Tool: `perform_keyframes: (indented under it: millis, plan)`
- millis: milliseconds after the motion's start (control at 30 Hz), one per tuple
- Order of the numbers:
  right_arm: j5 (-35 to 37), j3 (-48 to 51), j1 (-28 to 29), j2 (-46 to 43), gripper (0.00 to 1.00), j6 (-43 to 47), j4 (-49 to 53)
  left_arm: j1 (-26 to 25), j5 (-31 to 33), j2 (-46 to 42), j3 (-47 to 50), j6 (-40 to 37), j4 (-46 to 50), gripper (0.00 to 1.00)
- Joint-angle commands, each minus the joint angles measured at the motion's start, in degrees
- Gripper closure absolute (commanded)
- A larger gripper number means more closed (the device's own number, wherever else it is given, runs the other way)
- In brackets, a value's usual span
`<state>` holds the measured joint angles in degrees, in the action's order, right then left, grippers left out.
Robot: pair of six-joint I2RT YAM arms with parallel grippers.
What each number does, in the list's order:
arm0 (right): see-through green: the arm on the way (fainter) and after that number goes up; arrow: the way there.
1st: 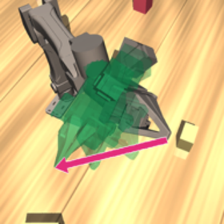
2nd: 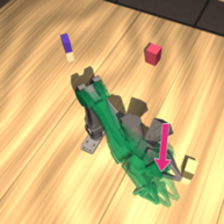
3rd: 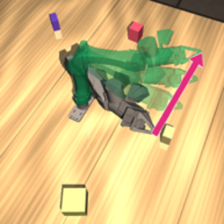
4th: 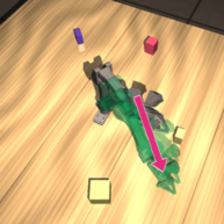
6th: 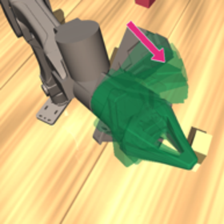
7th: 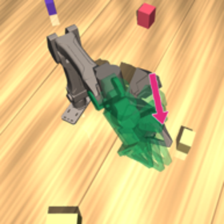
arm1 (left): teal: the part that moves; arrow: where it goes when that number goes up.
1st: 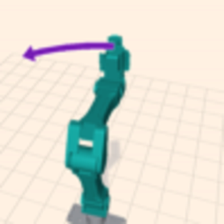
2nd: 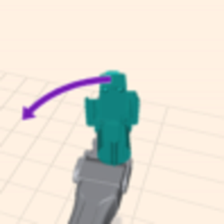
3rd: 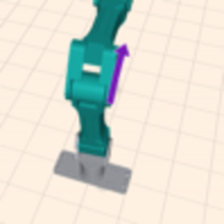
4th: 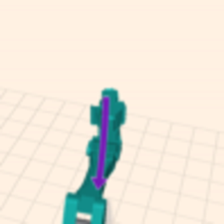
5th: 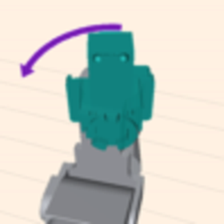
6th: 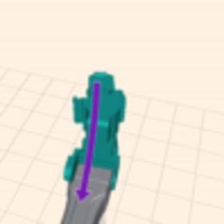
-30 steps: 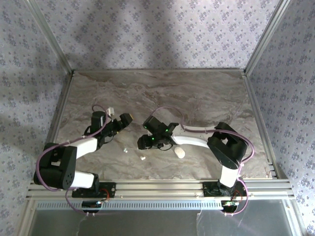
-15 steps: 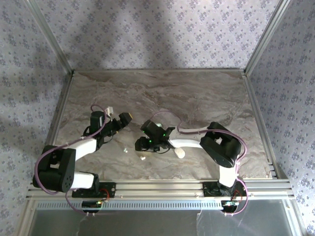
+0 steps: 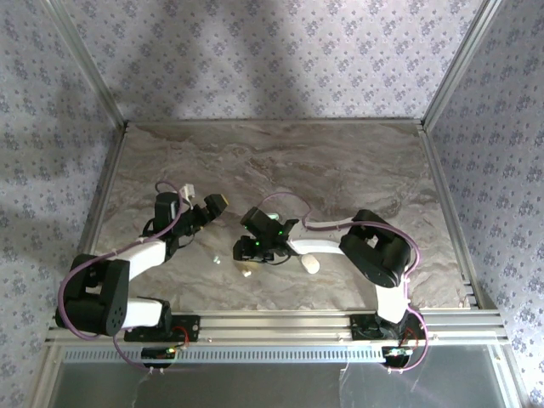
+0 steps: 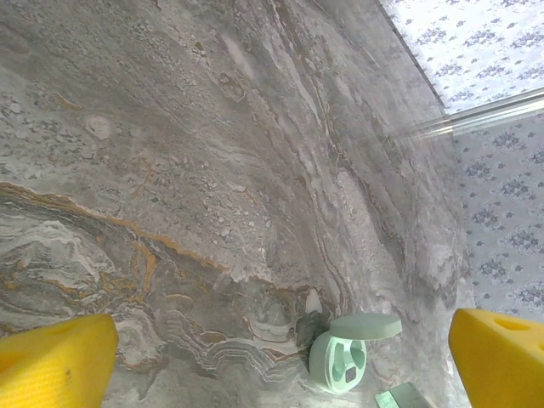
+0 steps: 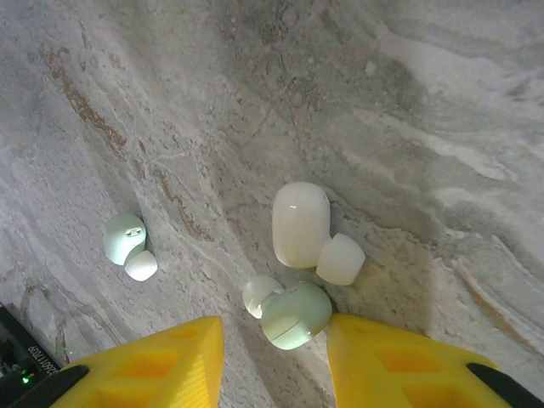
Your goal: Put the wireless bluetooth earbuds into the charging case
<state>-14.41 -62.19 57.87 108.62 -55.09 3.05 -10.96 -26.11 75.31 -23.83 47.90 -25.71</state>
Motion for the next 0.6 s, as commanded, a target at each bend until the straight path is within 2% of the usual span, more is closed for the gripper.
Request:
perform_keyframes:
  millis: [0,567]
  plan:
    - [1.0,-1.4,-0.6,2.0,0.61,-0.7,-1.9,0.3,-0.4,-1.6,0.4,-0.1,-1.0,0.00]
    - [0.0,-3.1,-2.4,4.4,0.68,-0.5,-2.4,0.4,-0.5,-2.1,0.4,-0.1,-0.7,0.00]
